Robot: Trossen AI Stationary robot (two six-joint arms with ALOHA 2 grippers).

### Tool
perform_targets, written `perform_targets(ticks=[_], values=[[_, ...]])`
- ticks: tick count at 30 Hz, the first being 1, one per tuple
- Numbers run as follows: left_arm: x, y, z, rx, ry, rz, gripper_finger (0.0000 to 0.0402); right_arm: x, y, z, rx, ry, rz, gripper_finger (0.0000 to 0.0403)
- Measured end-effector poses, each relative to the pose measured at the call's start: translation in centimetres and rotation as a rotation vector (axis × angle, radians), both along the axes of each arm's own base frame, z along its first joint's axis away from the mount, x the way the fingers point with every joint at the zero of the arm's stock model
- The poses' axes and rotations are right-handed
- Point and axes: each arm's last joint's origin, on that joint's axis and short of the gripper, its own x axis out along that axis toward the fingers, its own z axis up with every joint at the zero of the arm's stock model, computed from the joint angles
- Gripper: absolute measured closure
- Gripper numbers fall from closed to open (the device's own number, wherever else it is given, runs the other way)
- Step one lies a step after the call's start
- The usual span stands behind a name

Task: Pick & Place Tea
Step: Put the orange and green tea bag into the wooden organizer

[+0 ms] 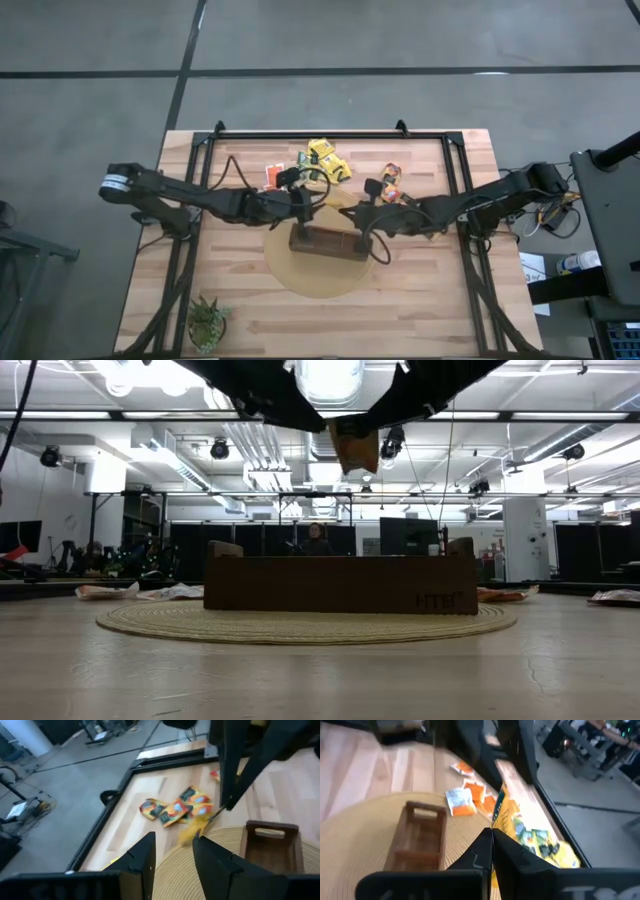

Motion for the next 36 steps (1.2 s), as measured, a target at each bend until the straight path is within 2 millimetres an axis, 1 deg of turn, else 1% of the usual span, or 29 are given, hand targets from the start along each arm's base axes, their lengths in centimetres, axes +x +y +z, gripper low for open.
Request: perform_targets(ticks=[3, 5, 10, 13, 19, 21, 24, 27, 29, 33, 36], values=[[-1.2, 0.1, 1.0, -0.044, -0.027, 0.016, 0.0278, -0.6, -0.1, 0.3, 0.044, 0.004, -0.022, 0.0395], [-2.1, 0.1, 1.6, -0.077, -0.046, 0.022, 0.0278, -0.9, -0.1, 0.3, 0.091, 0.023, -0.005, 0.0395], [-4.2, -0.3, 1.6, -0.095, -0.079, 0.001, 0.0278, -1.5, 0.1, -0.1, 0.224, 0.087, 0.061, 0.0395], [-5.5, -0.3, 1.9, -0.103, -0.152, -0.014, 0.0278, -1.7, 0.2, -0.6, 0.289, 0.100, 0.058, 0.0395], [-8.0, -0.1, 2.0, -0.113, -0.314, -0.043, 0.0278, -2.3, 0.1, -2.7, 0.367, 0.134, 0.011, 0.0395], [-8.7, 0.0, 1.7, -0.120, -0.349, -0.057, 0.0278, -2.6, 0.0, -3.3, 0.407, 0.127, -0.017, 0.0395], [-9.7, 0.1, 1.6, -0.124, -0.409, -0.079, 0.0278, -3.1, 0.4, -4.5, 0.462, 0.130, -0.014, 0.0395], [-10.4, 0.2, 1.8, -0.132, -0.466, -0.093, 0.0278, -3.0, 0.6, -4.6, 0.481, 0.093, 0.008, 0.0395], [-10.6, 0.2, 1.6, -0.134, -0.472, -0.095, 0.0278, -2.9, 0.6, -4.4, 0.485, 0.084, 0.006, 0.0395], [-10.8, 0.2, 1.5, -0.136, -0.472, -0.106, 0.0278, -3.1, 0.7, -4.7, 0.496, 0.116, 0.018, 0.0395], [-10.8, 0.2, 1.6, -0.126, -0.472, -0.108, 0.0278, -3.4, 0.6, -5.4, 0.496, 0.138, 0.014, 0.0395]])
